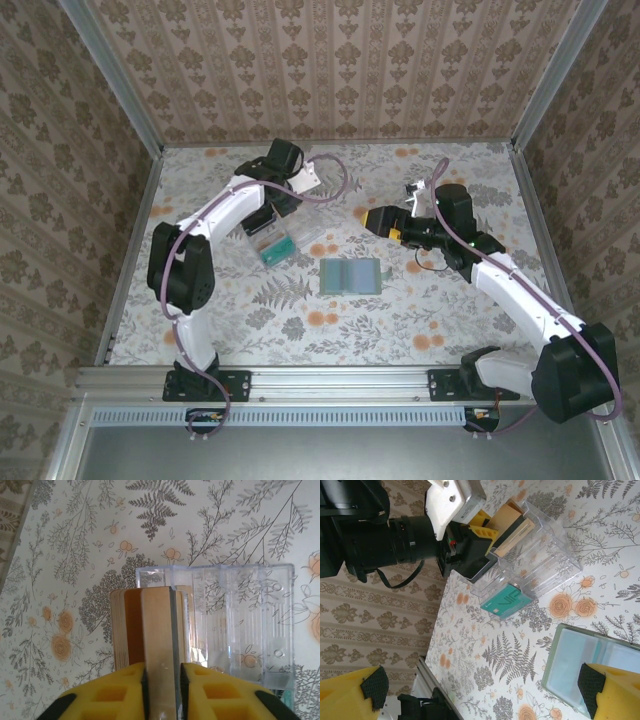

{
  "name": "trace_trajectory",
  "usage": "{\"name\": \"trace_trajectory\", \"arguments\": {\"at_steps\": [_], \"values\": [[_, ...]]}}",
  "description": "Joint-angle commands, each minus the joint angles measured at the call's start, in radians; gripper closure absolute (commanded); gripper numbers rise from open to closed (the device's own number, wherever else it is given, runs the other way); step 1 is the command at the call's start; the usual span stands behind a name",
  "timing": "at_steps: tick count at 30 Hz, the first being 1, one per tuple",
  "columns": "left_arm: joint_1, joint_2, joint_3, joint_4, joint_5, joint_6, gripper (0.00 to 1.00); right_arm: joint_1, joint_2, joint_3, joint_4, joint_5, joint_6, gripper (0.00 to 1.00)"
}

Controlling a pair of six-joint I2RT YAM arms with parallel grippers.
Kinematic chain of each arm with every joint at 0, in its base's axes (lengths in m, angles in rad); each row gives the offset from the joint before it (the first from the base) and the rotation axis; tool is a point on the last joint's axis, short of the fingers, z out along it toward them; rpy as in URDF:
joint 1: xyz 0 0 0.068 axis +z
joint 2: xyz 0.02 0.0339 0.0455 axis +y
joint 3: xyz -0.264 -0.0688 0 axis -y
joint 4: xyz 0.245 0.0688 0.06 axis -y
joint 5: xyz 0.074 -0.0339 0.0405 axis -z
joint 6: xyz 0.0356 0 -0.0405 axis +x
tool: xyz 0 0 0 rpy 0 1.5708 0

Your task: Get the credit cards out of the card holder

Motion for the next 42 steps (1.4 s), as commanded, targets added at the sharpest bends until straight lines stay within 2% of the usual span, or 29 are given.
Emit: {"name": "trace_trajectory", "arguments": {"at_steps": [1, 8, 12, 15, 18, 21, 24, 25, 28, 33, 35, 38, 42], "values": [[0.011, 0.019, 0.021, 0.000, -0.029, 0.004, 0.68, -0.006, 0.002, -0.007, 0.012, 0.000, -0.011, 0.00], [0.014, 0.006, 0.026, 0.014, -0.063, -0.002, 0.62, -0.008, 0.004, -0.008, 0.015, 0.000, -0.009, 0.00], [0.016, -0.016, 0.033, 0.020, -0.078, -0.015, 0.51, -0.007, 0.006, -0.010, 0.020, -0.002, -0.004, 0.00], [0.019, -0.041, 0.032, 0.027, -0.075, -0.034, 0.50, -0.008, 0.009, -0.009, 0.024, -0.004, 0.003, 0.00], [0.027, -0.070, 0.033, 0.030, -0.060, -0.063, 0.34, -0.008, 0.010, -0.009, 0.023, -0.002, 0.003, 0.00], [0.032, -0.105, 0.032, 0.033, -0.027, -0.103, 0.23, -0.008, 0.014, -0.009, 0.022, -0.002, 0.003, 0.00], [0.039, -0.143, 0.034, 0.030, 0.013, -0.149, 0.21, -0.008, 0.018, -0.010, 0.022, -0.003, 0.003, 0.00], [0.039, -0.158, 0.032, 0.030, 0.024, -0.168, 0.18, -0.008, 0.020, -0.011, 0.021, -0.003, 0.003, 0.00], [0.042, -0.203, 0.021, 0.037, 0.041, -0.232, 0.00, -0.006, 0.024, -0.010, 0.010, 0.005, -0.002, 0.00], [0.046, -0.312, -0.049, 0.092, 0.063, -0.395, 0.00, 0.003, 0.018, 0.000, -0.062, 0.068, -0.049, 0.00], [0.080, -0.360, -0.094, 0.126, 0.077, -0.465, 0.00, 0.016, 0.019, 0.007, -0.107, 0.106, -0.080, 0.01], [0.106, -0.428, -0.169, 0.162, 0.109, -0.596, 0.00, 0.034, 0.019, 0.007, -0.149, 0.171, -0.108, 0.09], [0.153, -0.516, -0.289, 0.210, 0.268, -0.725, 0.00, 0.072, 0.020, -0.004, -0.192, 0.273, -0.133, 0.23]]}}
